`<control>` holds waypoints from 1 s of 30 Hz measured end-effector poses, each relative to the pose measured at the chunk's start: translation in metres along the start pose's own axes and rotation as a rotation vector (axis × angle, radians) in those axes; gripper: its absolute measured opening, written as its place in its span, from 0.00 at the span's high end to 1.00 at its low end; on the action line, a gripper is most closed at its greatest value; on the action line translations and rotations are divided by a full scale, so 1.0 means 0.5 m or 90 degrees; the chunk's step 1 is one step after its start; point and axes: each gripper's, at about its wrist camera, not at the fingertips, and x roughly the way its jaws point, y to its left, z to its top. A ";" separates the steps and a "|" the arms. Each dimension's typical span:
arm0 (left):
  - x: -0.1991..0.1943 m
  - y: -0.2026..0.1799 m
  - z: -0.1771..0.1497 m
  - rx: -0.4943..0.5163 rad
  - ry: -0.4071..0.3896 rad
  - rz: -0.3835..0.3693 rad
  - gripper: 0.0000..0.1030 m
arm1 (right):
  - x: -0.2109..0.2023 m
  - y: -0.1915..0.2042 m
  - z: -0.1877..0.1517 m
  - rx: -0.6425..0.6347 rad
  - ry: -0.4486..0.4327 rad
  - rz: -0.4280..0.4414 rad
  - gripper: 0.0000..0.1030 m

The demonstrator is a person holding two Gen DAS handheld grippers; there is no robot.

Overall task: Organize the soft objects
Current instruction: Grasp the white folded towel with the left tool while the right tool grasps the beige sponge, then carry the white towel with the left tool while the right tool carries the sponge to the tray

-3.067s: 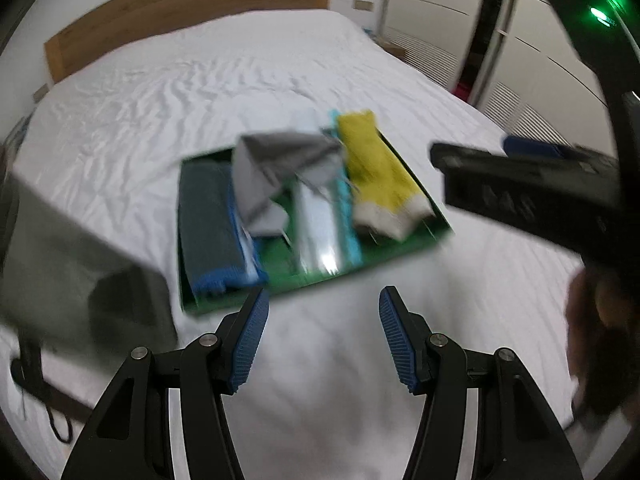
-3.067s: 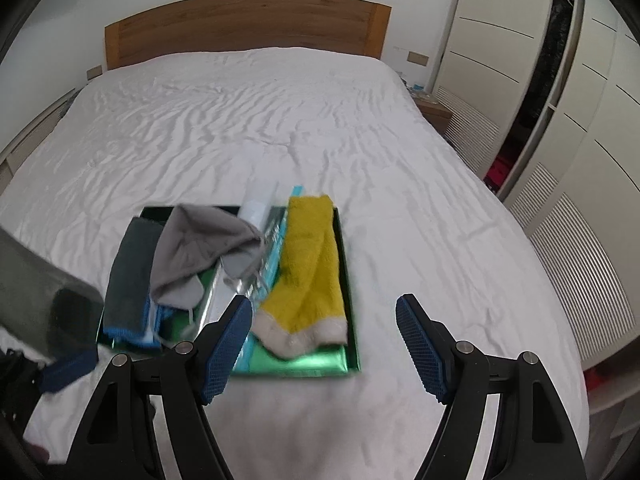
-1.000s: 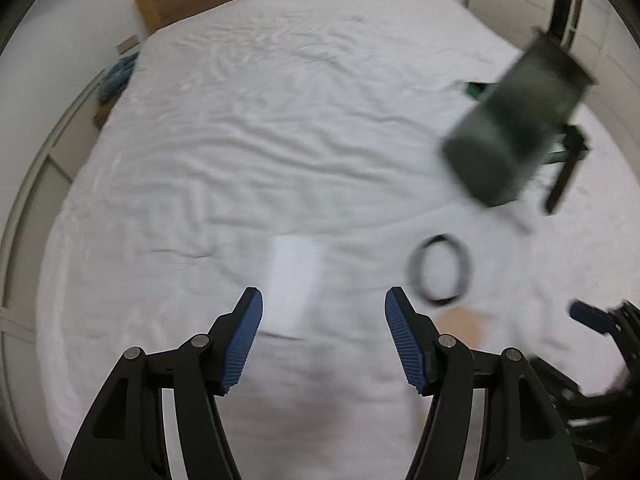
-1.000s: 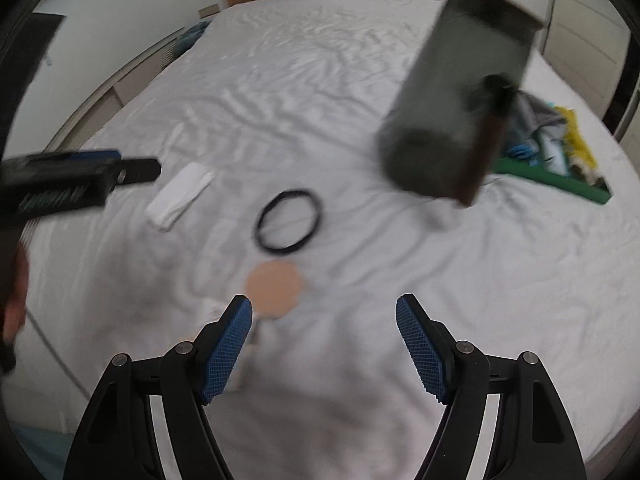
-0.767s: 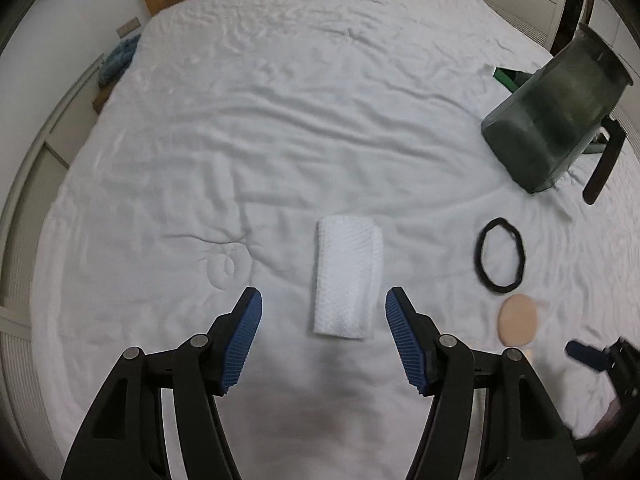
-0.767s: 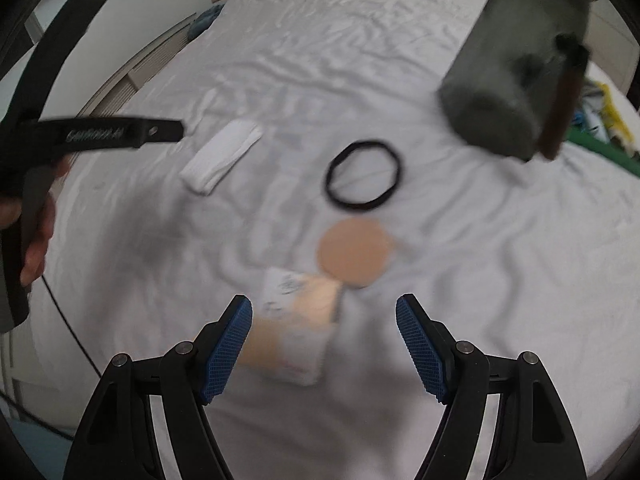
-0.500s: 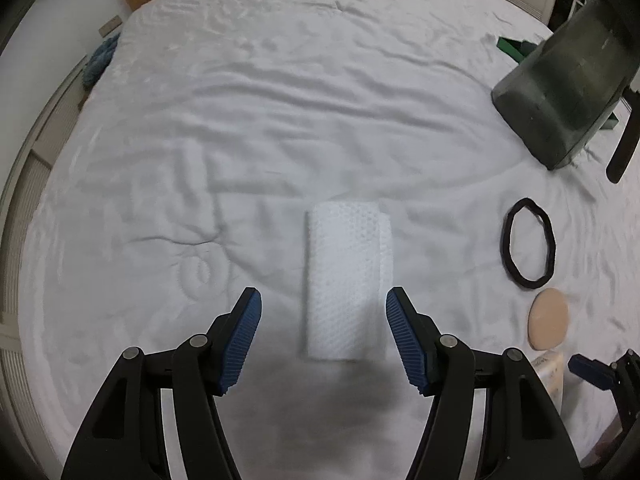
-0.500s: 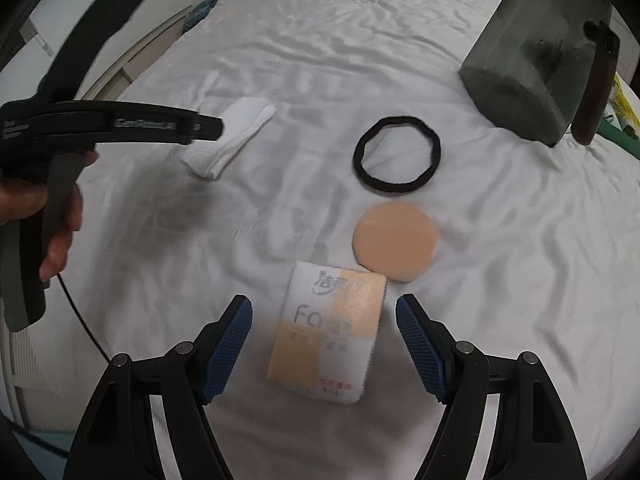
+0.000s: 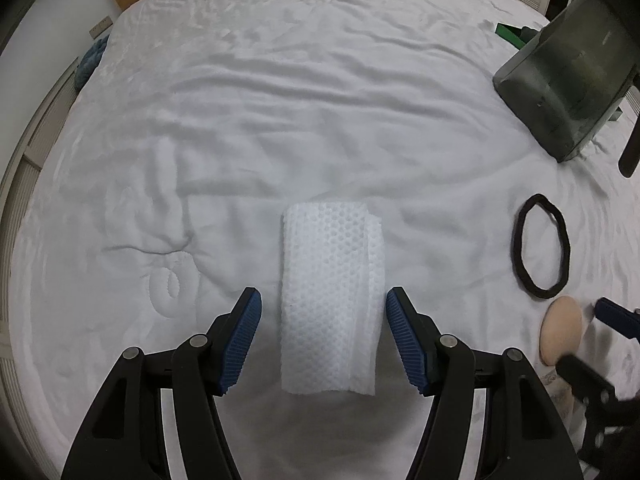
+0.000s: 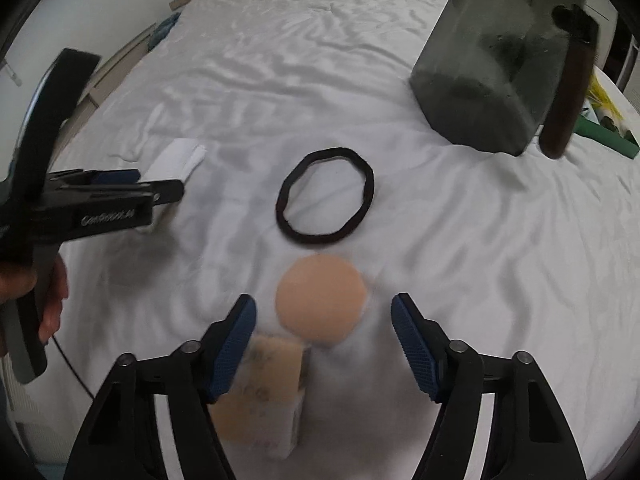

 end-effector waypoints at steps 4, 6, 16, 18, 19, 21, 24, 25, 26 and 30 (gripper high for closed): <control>0.011 0.006 0.002 -0.009 0.002 -0.002 0.43 | 0.037 -0.003 0.017 -0.001 0.028 0.003 0.59; 0.017 0.006 0.003 -0.012 0.005 -0.005 0.43 | 0.049 -0.003 0.021 -0.001 0.033 -0.001 0.62; 0.029 0.006 -0.001 -0.013 0.009 0.001 0.43 | 0.055 -0.011 0.019 -0.006 0.030 0.030 0.81; 0.032 0.007 0.001 -0.012 0.009 0.004 0.43 | 0.048 -0.021 0.017 -0.006 0.025 0.044 0.89; 0.029 0.002 0.000 -0.012 0.008 0.006 0.44 | 0.044 -0.025 0.016 -0.006 0.020 0.051 0.92; 0.029 -0.001 0.002 -0.010 0.004 0.012 0.50 | 0.040 -0.033 0.017 -0.005 0.013 0.069 0.93; 0.034 -0.005 0.004 -0.006 0.005 0.013 0.58 | 0.028 -0.039 0.016 -0.011 0.005 0.087 0.94; 0.035 -0.007 0.005 -0.004 0.005 0.013 0.59 | 0.023 -0.039 0.015 -0.013 0.002 0.092 0.95; 0.035 -0.009 0.007 -0.003 0.004 0.014 0.62 | 0.020 -0.038 0.015 -0.018 -0.002 0.094 0.95; 0.030 -0.015 0.008 -0.009 0.001 0.015 0.75 | 0.004 -0.033 0.015 -0.029 -0.010 0.102 0.95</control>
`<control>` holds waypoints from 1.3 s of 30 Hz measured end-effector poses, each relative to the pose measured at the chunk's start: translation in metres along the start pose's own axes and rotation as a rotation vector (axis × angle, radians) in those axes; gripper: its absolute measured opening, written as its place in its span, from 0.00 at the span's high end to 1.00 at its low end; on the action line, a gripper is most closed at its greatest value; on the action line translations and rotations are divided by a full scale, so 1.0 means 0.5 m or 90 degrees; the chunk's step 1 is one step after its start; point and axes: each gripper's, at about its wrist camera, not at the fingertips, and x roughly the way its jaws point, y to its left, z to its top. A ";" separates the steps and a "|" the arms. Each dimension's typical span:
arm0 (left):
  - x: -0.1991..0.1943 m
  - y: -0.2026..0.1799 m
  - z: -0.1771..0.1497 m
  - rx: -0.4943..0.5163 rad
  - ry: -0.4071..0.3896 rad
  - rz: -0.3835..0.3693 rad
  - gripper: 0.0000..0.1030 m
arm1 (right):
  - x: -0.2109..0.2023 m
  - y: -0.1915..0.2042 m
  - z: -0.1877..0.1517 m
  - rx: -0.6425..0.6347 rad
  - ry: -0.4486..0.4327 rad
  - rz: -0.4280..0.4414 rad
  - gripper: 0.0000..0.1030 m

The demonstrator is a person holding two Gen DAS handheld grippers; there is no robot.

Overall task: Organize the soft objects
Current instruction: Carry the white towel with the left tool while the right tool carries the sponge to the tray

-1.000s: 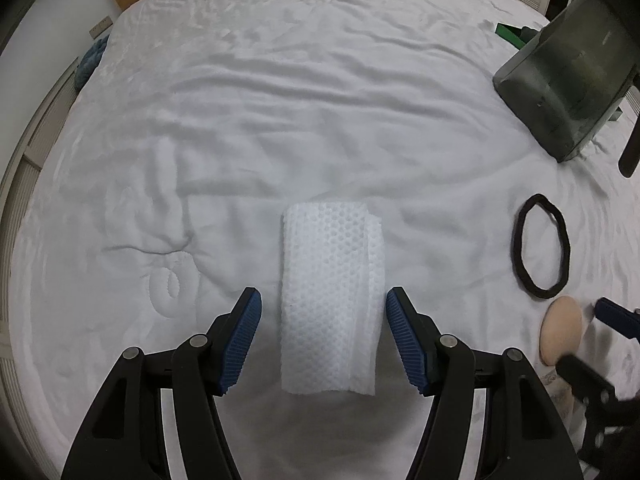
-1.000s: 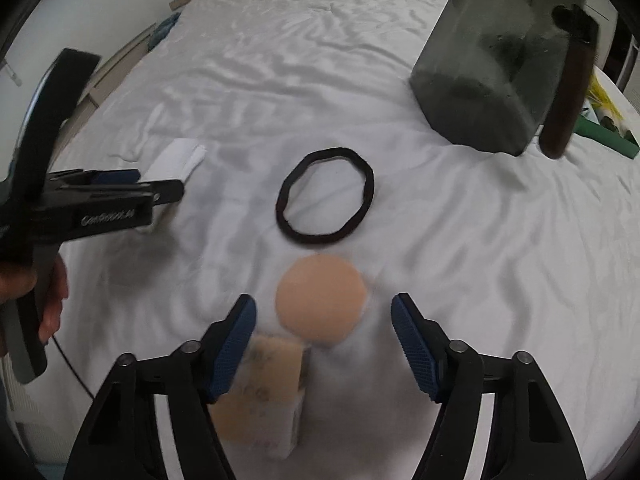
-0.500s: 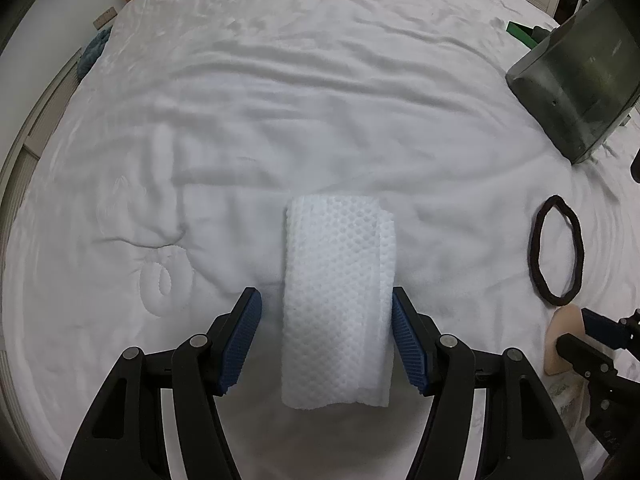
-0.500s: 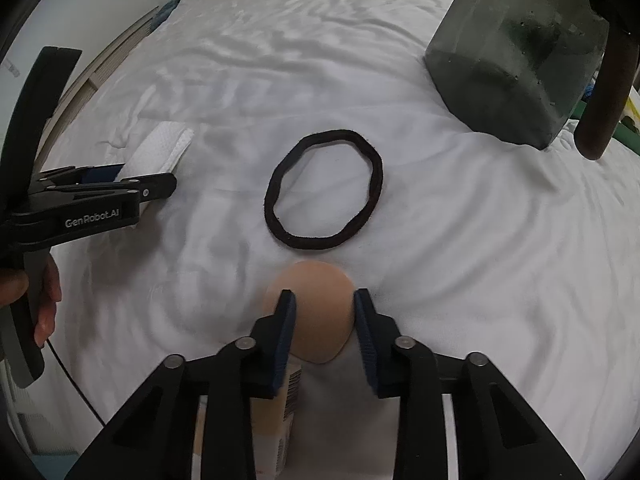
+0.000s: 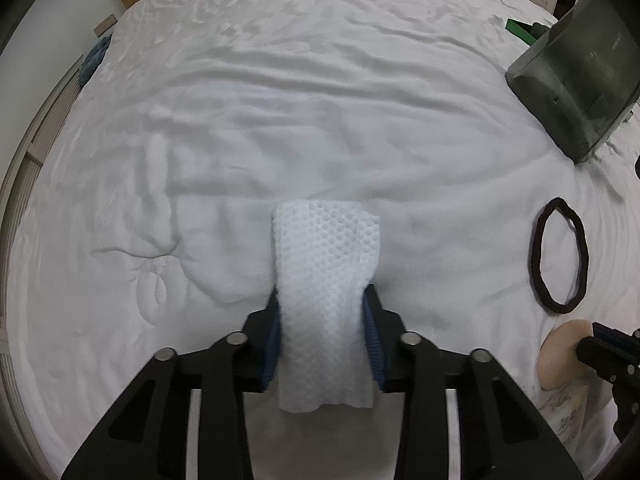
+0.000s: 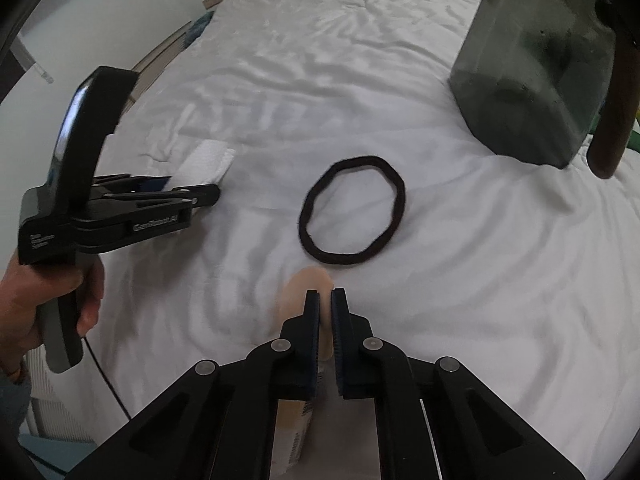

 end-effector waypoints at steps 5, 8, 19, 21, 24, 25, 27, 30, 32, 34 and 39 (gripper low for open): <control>-0.005 0.007 0.007 -0.009 -0.010 -0.016 0.87 | -0.022 0.003 0.000 -0.007 -0.013 -0.003 0.95; -0.005 0.013 0.006 -0.015 -0.014 -0.028 0.89 | -0.024 0.009 0.002 -0.013 -0.014 -0.006 0.95; -0.032 0.020 0.011 -0.030 -0.025 -0.044 0.90 | -0.030 -0.006 0.004 0.001 -0.027 -0.006 0.95; -0.046 0.014 0.013 -0.031 -0.034 -0.043 0.91 | -0.038 -0.015 0.004 0.004 -0.032 -0.004 0.95; -0.068 0.012 0.018 -0.037 -0.044 -0.049 0.91 | -0.048 -0.024 0.003 0.007 -0.036 -0.002 0.95; -0.076 0.010 0.020 -0.035 -0.048 -0.050 0.91 | -0.051 -0.025 0.003 0.008 -0.037 0.000 0.95; -0.098 0.004 0.024 -0.035 -0.060 -0.052 0.91 | -0.061 -0.029 0.002 0.012 -0.041 0.000 0.95; -0.125 -0.004 0.022 -0.035 -0.073 -0.057 0.91 | -0.074 -0.035 0.003 0.011 -0.047 0.006 0.95; -0.147 -0.013 0.023 -0.031 -0.081 -0.063 0.91 | -0.087 -0.041 0.003 0.010 -0.051 0.009 0.95; -0.171 -0.028 0.021 -0.022 -0.088 -0.069 0.91 | -0.098 -0.049 0.002 0.012 -0.053 0.011 0.95; -0.220 -0.083 0.013 0.004 -0.096 -0.084 0.91 | -0.141 -0.079 -0.010 0.014 -0.056 0.014 0.95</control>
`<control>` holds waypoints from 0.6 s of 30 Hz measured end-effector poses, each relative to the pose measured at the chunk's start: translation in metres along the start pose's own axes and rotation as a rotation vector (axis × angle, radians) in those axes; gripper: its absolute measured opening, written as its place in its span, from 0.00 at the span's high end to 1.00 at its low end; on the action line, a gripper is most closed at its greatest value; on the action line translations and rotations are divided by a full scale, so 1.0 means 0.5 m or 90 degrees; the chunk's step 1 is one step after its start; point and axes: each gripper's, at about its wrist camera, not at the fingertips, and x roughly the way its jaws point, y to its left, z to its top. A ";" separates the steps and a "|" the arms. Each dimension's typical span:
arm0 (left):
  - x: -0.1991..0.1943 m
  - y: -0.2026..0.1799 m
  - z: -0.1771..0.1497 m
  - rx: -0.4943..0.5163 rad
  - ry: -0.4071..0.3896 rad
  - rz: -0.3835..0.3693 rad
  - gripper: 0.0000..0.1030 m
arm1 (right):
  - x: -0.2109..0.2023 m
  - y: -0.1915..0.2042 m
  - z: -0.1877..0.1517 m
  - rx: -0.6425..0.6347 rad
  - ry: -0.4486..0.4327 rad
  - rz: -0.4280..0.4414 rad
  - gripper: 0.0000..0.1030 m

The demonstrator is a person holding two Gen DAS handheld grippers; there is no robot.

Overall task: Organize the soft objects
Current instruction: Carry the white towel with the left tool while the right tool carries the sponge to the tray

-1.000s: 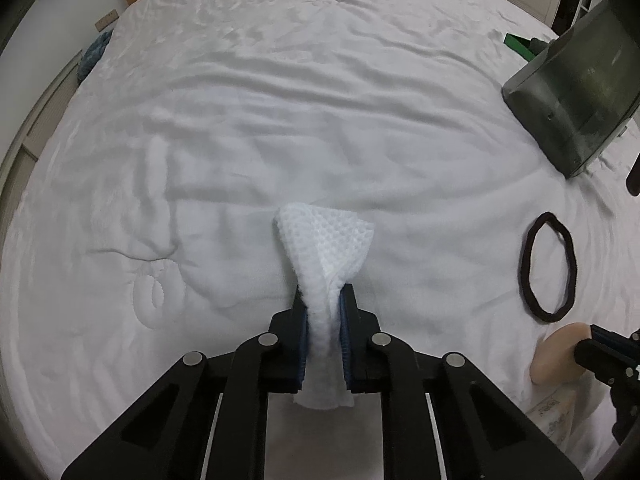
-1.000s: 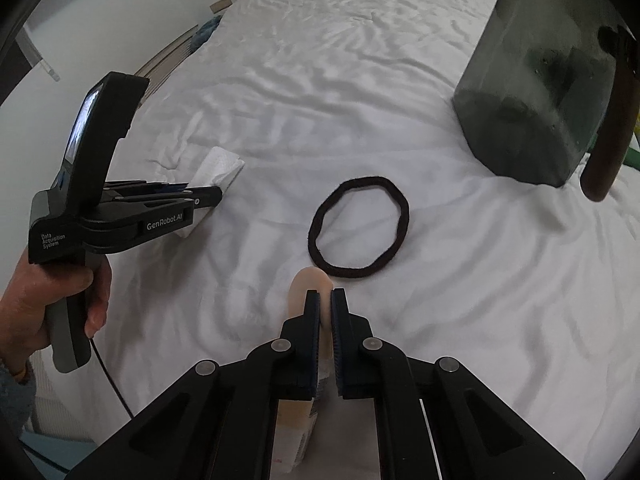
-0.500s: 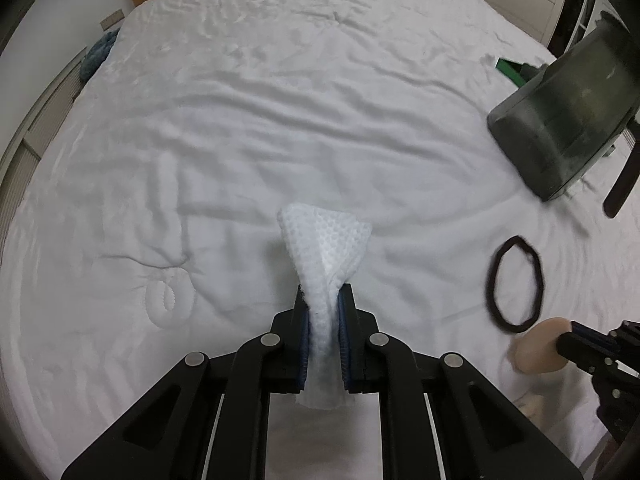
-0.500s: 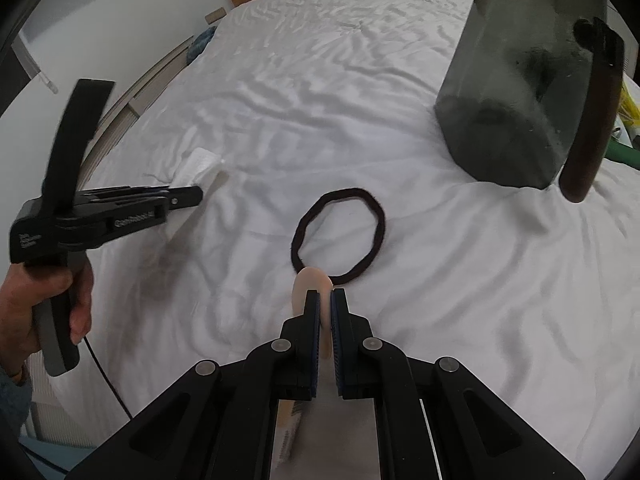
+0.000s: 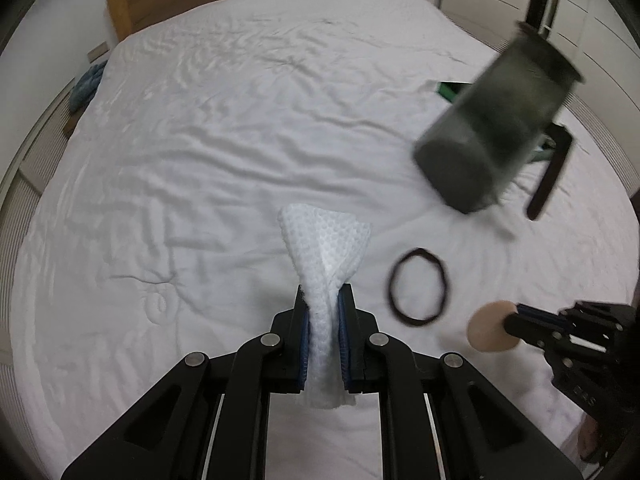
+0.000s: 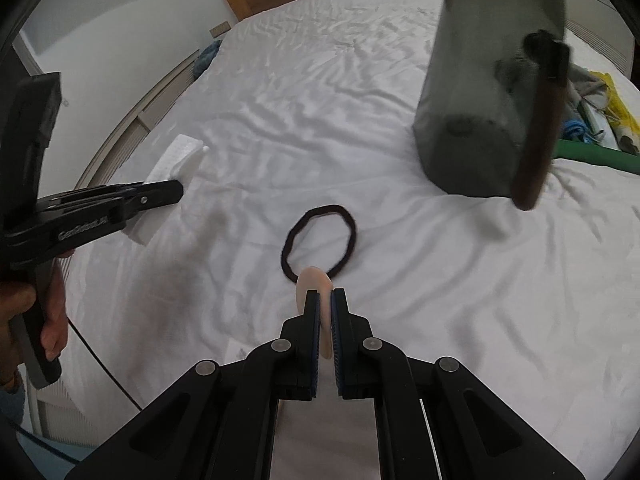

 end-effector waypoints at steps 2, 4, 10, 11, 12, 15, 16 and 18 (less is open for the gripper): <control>-0.014 -0.037 -0.001 0.017 0.003 -0.010 0.91 | -0.019 -0.015 -0.004 0.003 0.000 0.000 0.95; -0.026 -0.071 -0.001 0.032 0.007 -0.016 0.91 | -0.043 -0.037 -0.010 0.007 0.000 0.001 0.95; -0.050 -0.216 0.003 0.075 0.031 -0.060 0.91 | -0.138 -0.131 -0.017 0.026 -0.006 -0.014 0.95; -0.053 -0.239 0.005 0.082 0.032 -0.066 0.91 | -0.156 -0.150 -0.017 0.029 -0.009 -0.020 0.95; -0.055 -0.271 0.010 0.090 0.033 -0.078 0.91 | -0.172 -0.169 -0.014 0.033 -0.012 -0.027 0.95; -0.058 -0.353 0.027 0.107 0.032 -0.110 0.91 | -0.230 -0.251 0.006 0.047 -0.030 -0.059 0.95; -0.060 -0.384 0.037 0.112 0.028 -0.123 0.91 | -0.247 -0.276 0.013 0.050 -0.036 -0.069 0.95; -0.057 -0.445 0.066 0.118 0.019 -0.148 0.91 | -0.282 -0.336 0.039 0.056 -0.053 -0.091 0.95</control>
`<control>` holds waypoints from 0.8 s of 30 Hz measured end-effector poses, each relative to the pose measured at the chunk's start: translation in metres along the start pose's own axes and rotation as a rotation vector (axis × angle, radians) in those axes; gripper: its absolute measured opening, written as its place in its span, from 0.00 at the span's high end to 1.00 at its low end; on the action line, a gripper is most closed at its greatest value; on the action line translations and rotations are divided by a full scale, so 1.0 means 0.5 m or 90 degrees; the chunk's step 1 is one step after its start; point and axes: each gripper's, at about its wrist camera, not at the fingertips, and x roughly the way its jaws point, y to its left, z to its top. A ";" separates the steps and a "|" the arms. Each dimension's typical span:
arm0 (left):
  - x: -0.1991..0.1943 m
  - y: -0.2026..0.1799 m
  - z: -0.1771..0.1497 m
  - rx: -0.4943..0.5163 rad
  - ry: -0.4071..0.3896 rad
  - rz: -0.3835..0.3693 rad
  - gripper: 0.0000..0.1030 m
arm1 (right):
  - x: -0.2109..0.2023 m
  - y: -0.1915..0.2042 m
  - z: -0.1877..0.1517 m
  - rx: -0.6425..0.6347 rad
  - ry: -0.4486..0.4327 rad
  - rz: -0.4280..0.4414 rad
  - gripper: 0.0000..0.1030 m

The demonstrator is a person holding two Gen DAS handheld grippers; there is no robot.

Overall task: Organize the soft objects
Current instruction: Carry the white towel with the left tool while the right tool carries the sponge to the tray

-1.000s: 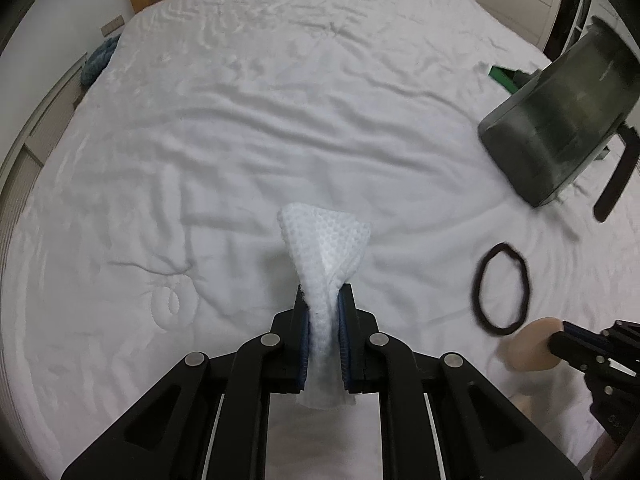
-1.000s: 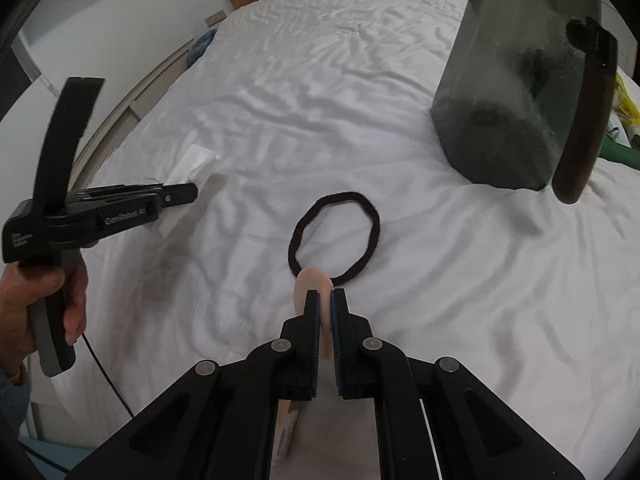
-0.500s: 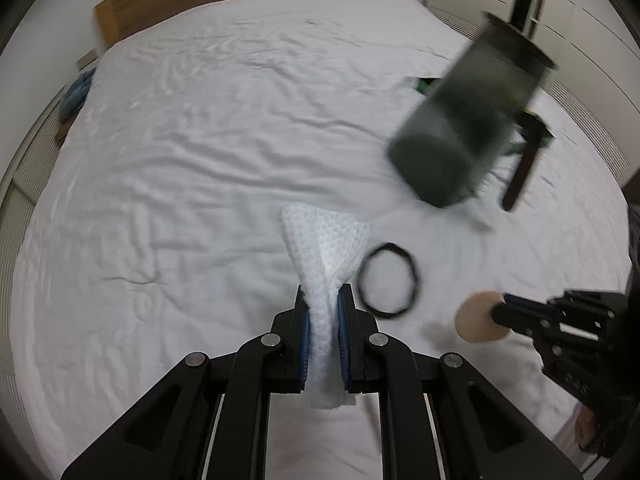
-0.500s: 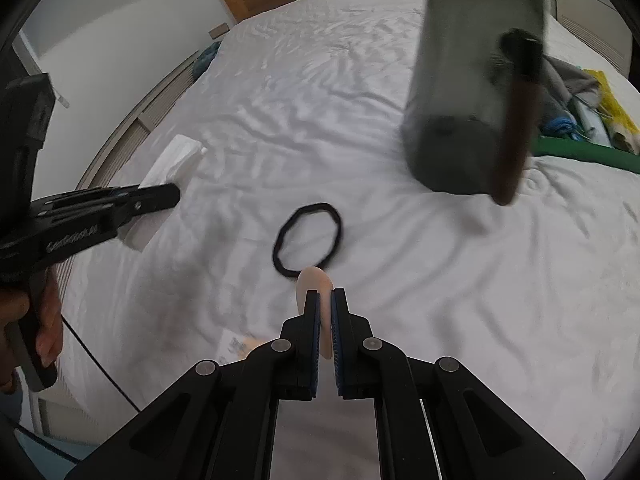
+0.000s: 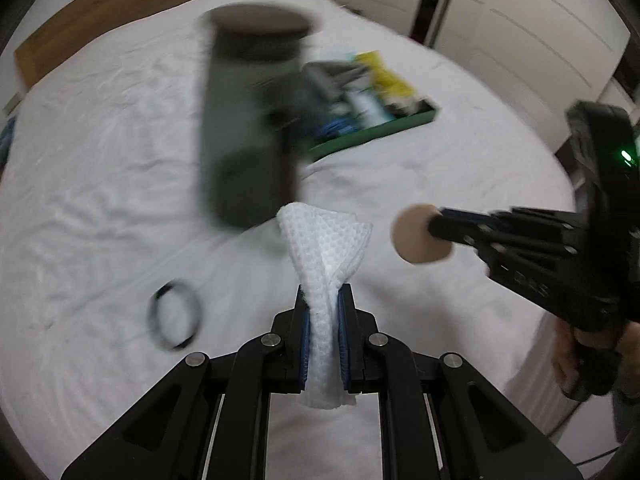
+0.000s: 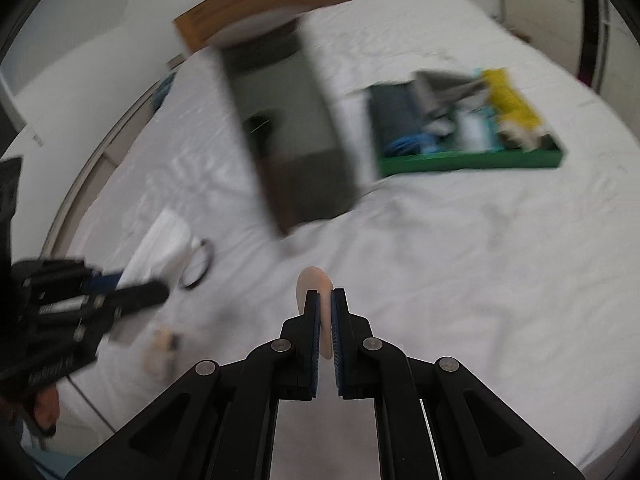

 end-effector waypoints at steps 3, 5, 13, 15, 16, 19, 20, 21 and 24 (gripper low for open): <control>0.026 -0.073 0.085 0.002 -0.032 -0.017 0.91 | -0.024 -0.075 0.049 0.002 -0.029 -0.025 0.95; 0.046 -0.098 0.145 -0.008 -0.049 -0.012 0.91 | -0.029 -0.128 0.096 0.000 -0.050 -0.040 0.95; 0.190 -0.136 0.372 -0.069 -0.082 0.036 0.91 | 0.037 -0.288 0.252 -0.007 -0.086 -0.062 0.95; 0.227 -0.131 0.401 -0.085 -0.078 0.051 0.91 | 0.067 -0.322 0.275 -0.002 -0.082 -0.059 0.95; 0.247 -0.126 0.414 -0.096 -0.073 0.054 0.91 | 0.089 -0.329 0.288 -0.001 -0.078 -0.059 0.95; 0.305 -0.119 0.433 -0.120 -0.053 0.062 0.91 | 0.137 -0.364 0.319 0.004 -0.067 -0.051 0.95; 0.327 -0.117 0.441 -0.130 -0.045 0.063 0.91 | 0.149 -0.373 0.325 0.004 -0.064 -0.050 0.95; 0.342 -0.119 0.443 -0.137 -0.041 0.063 0.91 | 0.164 -0.382 0.328 0.004 -0.061 -0.051 0.95; 0.389 -0.133 0.459 -0.151 -0.026 0.065 0.91 | 0.216 -0.409 0.344 0.014 -0.045 -0.054 0.95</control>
